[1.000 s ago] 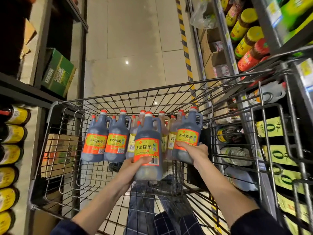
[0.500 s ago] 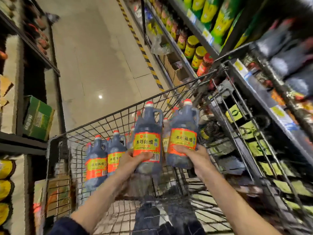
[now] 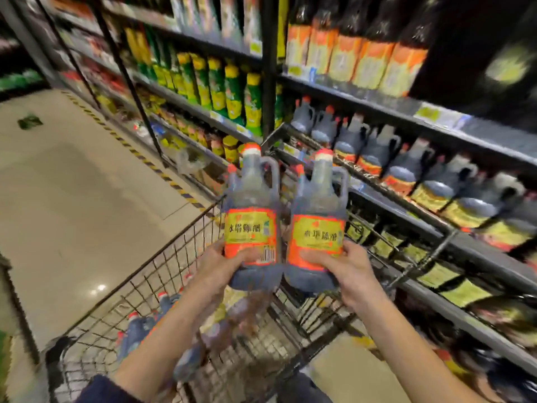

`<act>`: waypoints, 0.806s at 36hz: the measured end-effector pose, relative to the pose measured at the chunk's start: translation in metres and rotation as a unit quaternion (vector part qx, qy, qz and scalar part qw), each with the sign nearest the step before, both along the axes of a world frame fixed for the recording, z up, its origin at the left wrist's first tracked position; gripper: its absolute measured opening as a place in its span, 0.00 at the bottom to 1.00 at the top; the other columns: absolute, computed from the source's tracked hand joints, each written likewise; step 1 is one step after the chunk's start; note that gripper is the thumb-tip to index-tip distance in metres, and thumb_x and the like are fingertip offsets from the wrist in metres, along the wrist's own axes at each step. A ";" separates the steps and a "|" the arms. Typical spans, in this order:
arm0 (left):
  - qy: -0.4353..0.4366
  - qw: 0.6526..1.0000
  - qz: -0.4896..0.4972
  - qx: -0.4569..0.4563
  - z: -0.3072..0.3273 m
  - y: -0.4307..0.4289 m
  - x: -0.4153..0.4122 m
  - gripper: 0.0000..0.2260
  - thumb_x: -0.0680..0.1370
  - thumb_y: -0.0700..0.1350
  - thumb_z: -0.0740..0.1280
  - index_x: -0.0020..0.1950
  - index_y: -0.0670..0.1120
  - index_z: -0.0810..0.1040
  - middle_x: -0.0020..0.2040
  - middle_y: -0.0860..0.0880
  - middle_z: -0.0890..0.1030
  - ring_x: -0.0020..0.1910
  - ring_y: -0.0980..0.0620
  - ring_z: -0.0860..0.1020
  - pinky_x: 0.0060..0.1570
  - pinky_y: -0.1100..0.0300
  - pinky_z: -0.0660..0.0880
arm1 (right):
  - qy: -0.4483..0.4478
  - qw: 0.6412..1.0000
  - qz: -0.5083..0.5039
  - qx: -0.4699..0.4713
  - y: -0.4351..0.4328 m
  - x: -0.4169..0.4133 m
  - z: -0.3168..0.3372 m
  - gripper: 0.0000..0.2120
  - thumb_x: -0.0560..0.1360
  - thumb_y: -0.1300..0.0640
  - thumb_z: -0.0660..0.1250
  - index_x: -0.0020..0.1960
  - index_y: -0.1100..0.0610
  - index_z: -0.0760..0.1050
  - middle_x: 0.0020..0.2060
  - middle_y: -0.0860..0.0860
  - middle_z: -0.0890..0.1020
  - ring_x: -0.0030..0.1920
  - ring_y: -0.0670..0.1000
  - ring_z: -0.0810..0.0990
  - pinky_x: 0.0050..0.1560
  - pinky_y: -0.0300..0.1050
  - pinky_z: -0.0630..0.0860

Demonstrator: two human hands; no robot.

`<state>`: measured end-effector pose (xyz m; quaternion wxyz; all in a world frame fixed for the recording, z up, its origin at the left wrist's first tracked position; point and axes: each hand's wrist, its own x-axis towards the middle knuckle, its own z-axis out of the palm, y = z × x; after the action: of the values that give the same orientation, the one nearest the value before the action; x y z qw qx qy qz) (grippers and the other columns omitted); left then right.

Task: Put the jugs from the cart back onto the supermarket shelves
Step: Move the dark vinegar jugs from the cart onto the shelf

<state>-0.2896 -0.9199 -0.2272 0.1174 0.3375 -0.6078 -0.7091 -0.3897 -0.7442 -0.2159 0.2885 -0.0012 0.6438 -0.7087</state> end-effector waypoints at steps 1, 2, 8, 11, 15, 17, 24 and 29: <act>0.014 1.000 -0.010 0.009 0.005 0.006 -0.005 0.17 0.58 0.42 0.78 0.43 0.46 0.78 0.30 0.55 0.83 0.28 0.60 0.80 0.31 0.66 0.76 | 0.012 1.000 -0.013 -0.001 0.008 0.001 0.006 0.17 0.62 0.71 0.76 0.49 0.61 0.79 0.41 0.53 0.85 0.36 0.48 0.85 0.34 0.39 0.80; 0.022 1.000 -0.018 0.012 0.010 0.011 -0.011 0.19 0.54 0.45 0.78 0.42 0.47 0.78 0.30 0.55 0.83 0.28 0.59 0.80 0.32 0.64 0.77 | 0.025 0.999 -0.027 0.000 0.017 0.001 0.011 0.18 0.62 0.70 0.76 0.50 0.61 0.79 0.40 0.52 0.86 0.36 0.48 0.85 0.33 0.38 0.80; 0.079 0.994 -0.071 -0.017 0.037 0.054 -0.043 0.17 0.55 0.43 0.78 0.41 0.47 0.79 0.30 0.55 0.83 0.28 0.61 0.80 0.30 0.67 0.76 | 0.113 0.988 -0.102 0.007 0.071 -0.006 0.042 0.18 0.59 0.71 0.77 0.45 0.57 0.78 0.33 0.46 0.85 0.33 0.43 0.83 0.32 0.34 0.78; 0.112 0.987 -0.110 -0.038 0.054 0.082 -0.058 0.12 0.66 0.32 0.75 0.41 0.45 0.77 0.27 0.57 0.81 0.26 0.64 0.78 0.27 0.72 0.73 | 0.151 0.980 -0.133 0.009 0.101 -0.012 0.056 0.21 0.57 0.70 0.78 0.46 0.55 0.77 0.32 0.42 0.85 0.34 0.42 0.83 0.36 0.38 0.80; 0.151 0.972 -0.176 -0.038 0.072 0.124 -0.080 0.16 0.58 0.40 0.73 0.45 0.45 0.78 0.35 0.52 0.85 0.33 0.57 0.82 0.32 0.65 0.78 | 0.192 0.965 -0.179 0.012 0.148 -0.022 0.069 0.24 0.58 0.69 0.79 0.50 0.55 0.77 0.38 0.45 0.86 0.38 0.44 0.84 0.36 0.36 0.79; 0.173 0.964 -0.200 -0.037 0.078 0.148 -0.092 0.15 0.59 0.38 0.73 0.44 0.46 0.78 0.34 0.53 0.85 0.33 0.58 0.82 0.32 0.65 0.77 | 0.204 0.960 -0.193 0.013 0.174 -0.027 0.076 0.26 0.57 0.69 0.79 0.52 0.56 0.77 0.40 0.47 0.85 0.40 0.45 0.84 0.37 0.37 0.79; 0.238 0.936 -0.257 -0.004 0.098 0.246 -0.133 0.24 0.51 0.48 0.75 0.45 0.46 0.78 0.34 0.55 0.85 0.33 0.58 0.83 0.32 0.66 0.77 | 0.248 0.934 -0.254 0.031 0.272 -0.041 0.098 0.31 0.52 0.64 0.82 0.53 0.58 0.76 0.43 0.48 0.85 0.42 0.47 0.84 0.40 0.41 0.79; 0.273 0.918 -0.288 0.014 0.107 0.311 -0.158 0.23 0.50 0.47 0.74 0.44 0.45 0.77 0.32 0.55 0.84 0.32 0.59 0.82 0.32 0.67 0.76 | 0.273 0.910 -0.308 0.053 0.336 -0.045 0.107 0.38 0.44 0.60 0.84 0.52 0.56 0.76 0.41 0.48 0.85 0.40 0.44 0.84 0.38 0.38 0.79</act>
<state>-0.4477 -0.6088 -0.1206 0.0651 -0.0571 -0.6126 -0.7856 -0.4345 -0.4081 -0.1088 -0.1314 0.0196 0.7025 -0.6992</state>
